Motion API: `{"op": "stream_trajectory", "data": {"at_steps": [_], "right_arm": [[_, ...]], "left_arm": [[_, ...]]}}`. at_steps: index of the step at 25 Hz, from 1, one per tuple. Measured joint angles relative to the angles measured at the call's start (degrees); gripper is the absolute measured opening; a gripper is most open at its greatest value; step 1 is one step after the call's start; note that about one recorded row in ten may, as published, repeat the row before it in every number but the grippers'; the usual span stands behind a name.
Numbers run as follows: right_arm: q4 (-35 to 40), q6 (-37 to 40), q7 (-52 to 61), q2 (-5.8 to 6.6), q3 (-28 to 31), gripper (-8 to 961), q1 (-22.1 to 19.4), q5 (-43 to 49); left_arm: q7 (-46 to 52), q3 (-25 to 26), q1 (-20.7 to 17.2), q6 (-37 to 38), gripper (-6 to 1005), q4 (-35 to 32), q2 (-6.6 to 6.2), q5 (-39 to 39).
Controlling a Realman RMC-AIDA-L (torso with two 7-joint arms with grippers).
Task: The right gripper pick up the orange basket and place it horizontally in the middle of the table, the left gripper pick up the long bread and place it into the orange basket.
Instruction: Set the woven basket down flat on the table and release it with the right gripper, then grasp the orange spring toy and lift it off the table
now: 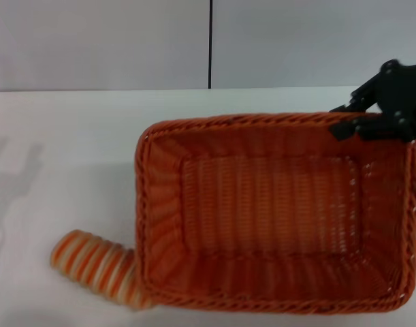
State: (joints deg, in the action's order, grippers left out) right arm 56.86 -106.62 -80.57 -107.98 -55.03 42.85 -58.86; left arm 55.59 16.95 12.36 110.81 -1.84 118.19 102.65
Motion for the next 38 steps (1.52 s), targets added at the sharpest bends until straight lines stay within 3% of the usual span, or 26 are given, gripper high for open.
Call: {"op": "stream_trajectory", "data": {"at_steps": [2, 7, 17, 26, 30, 32, 33, 34, 38], "right_arm": [[-4.4, 0.4, -2.9, -0.58, 0.0, 167, 2.1, 1.2], [-5.9, 0.5, -5.2, -1.65, -0.9, 166, 3.4, 1.6], [-6.2, 0.6, -5.5, -1.55, -1.1, 166, 3.1, 3.1], [-6.5, 2.9, -4.9, -2.01, -0.1, 281, 2.6, 3.7], [-7.0, 3.5, -7.7, -2.01, 5.6, 377, 1.9, 3.3], [-8.4, 3.7, -10.8, -1.96, 14.3, 433, 1.6, 3.0], [-8.4, 3.7, -10.8, -1.96, 14.3, 460, 1.6, 3.0], [-9.4, 3.9, -12.9, -1.89, 20.3, 488, 0.9, 2.1], [-10.4, 5.3, -14.6, -1.71, 26.4, 510, -1.4, -1.7]], "left_arm": [[0.0, -0.1, 0.2, -0.4, 863, 0.4, 0.04, 0.0], [0.0, -0.6, 0.4, -0.6, 864, 0.5, 0.11, 0.0], [0.0, -0.9, 0.6, -1.2, 864, 0.6, 0.11, 0.0], [0.1, -1.5, 1.2, -1.4, 863, 1.0, 0.02, 0.0], [0.1, -2.1, 1.1, -1.4, 863, 1.0, 0.01, 0.0], [0.1, -3.0, 0.9, -0.9, 863, 0.8, -0.1, 0.0], [0.1, -3.0, 0.9, -0.9, 863, 0.8, -0.1, 0.0], [0.2, -3.3, 0.8, -0.5, 863, 0.7, -0.15, 0.0], [1.4, -6.0, 0.6, 1.5, 864, -2.0, -0.31, 0.0]]}}
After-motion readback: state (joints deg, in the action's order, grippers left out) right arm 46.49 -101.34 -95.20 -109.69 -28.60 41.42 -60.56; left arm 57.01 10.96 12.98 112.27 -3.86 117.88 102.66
